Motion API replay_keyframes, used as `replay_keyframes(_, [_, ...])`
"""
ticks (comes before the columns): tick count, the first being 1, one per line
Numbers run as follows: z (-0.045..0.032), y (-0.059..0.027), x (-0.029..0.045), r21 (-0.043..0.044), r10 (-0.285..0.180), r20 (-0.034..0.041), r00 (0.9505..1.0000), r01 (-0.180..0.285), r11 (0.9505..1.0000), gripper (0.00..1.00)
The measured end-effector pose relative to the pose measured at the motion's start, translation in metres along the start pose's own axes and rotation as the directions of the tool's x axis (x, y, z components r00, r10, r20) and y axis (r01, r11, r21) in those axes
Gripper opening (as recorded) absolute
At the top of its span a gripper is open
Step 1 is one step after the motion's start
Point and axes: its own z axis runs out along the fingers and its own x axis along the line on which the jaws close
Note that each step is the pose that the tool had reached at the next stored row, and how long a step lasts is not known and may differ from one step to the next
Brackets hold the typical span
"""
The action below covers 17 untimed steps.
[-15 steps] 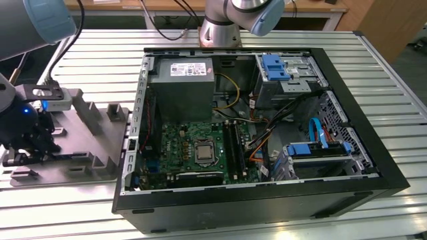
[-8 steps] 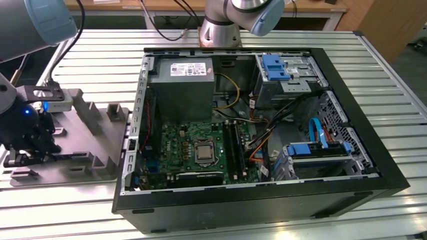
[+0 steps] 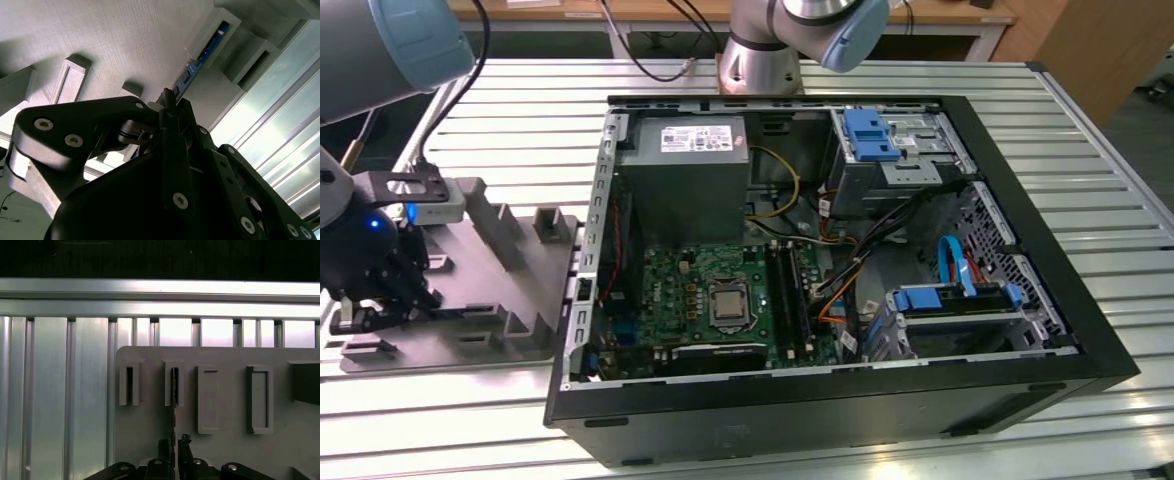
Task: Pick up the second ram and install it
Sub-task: 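Pick up the second ram and move it above second insertion slot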
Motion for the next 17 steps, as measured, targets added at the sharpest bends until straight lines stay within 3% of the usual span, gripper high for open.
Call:
replay_keyframes(1, [0.0001, 0.0, 0.0, 0.0001, 0.0, 0.0, 1.0, 0.0, 1.0, 0.22])
replay_keyframes(17, [-0.0013, 0.0, 0.0, 0.0, 0.0, 0.0, 1.0, 0.0, 1.0, 0.22])
